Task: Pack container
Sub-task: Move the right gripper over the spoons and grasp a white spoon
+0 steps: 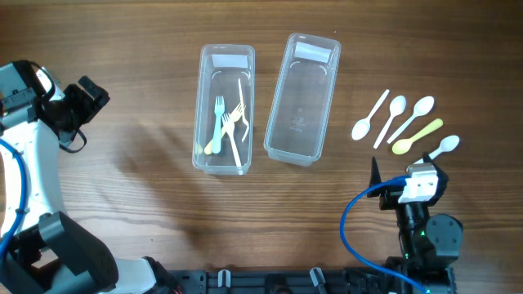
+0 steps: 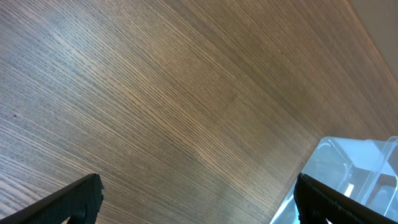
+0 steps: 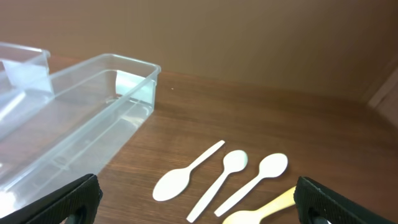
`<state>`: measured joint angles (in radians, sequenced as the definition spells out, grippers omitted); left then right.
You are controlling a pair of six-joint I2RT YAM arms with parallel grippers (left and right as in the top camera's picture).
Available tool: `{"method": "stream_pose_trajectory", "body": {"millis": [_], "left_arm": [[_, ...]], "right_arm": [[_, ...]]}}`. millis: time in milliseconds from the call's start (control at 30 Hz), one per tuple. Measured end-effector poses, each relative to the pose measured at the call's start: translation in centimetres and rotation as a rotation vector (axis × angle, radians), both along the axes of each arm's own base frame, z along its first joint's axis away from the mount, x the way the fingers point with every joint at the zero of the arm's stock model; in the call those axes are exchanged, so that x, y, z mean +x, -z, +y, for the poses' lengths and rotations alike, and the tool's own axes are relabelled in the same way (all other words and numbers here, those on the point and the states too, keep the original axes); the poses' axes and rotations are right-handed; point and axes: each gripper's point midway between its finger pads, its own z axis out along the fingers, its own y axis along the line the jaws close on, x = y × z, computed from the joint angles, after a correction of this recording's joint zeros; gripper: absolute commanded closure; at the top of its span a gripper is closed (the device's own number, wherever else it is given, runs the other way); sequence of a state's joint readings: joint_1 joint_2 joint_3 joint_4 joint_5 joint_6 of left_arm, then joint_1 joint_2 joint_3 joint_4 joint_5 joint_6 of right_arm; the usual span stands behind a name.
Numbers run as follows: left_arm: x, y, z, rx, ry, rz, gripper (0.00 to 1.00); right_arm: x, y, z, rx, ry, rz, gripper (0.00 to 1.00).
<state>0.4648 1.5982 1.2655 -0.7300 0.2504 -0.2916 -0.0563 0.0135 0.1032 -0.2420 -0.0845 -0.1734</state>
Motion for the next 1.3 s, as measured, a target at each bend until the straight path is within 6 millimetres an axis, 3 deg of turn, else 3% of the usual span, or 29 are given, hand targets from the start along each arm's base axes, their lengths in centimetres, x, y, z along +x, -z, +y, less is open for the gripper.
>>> {"method": "stream_pose_trajectory", "body": {"millis": [300,667,767,900,1133,1233,1300], "left_arm": [[0.0,0.0,0.0,0.000,0.000,0.000,0.00],[0.0,0.0,0.0,0.000,0.000,0.000,0.00],[0.0,0.0,0.0,0.000,0.000,0.000,0.00],[0.0,0.0,0.0,0.000,0.000,0.000,0.00],[0.0,0.0,0.0,0.001,-0.001,0.000,0.00],[0.0,0.0,0.0,0.001,-0.002,0.002,0.00],[-0.1,0.0,0.1,0.003,-0.006,0.004,0.00]], "right_arm": [[0.1,-0.5,-0.2,-0.201,-0.019,-0.024,0.00],[0.1,-1.0,-0.1,-0.216,-0.022,-0.047,0.00],[0.2,-2.1,0.5,-0.214,-0.050,-0.098,0.00],[0.3,-5.0,0.6,-0.074,-0.036,-0.212,0.00],[0.7,-8.0,-2.0,0.215,0.116,-0.270,0.00],[2.1,-9.7,-2.5,0.276,0.154,-0.220,0.00],[4.9,-10.6,-2.9,0.315,0.187,-0.119,0.00]]}}
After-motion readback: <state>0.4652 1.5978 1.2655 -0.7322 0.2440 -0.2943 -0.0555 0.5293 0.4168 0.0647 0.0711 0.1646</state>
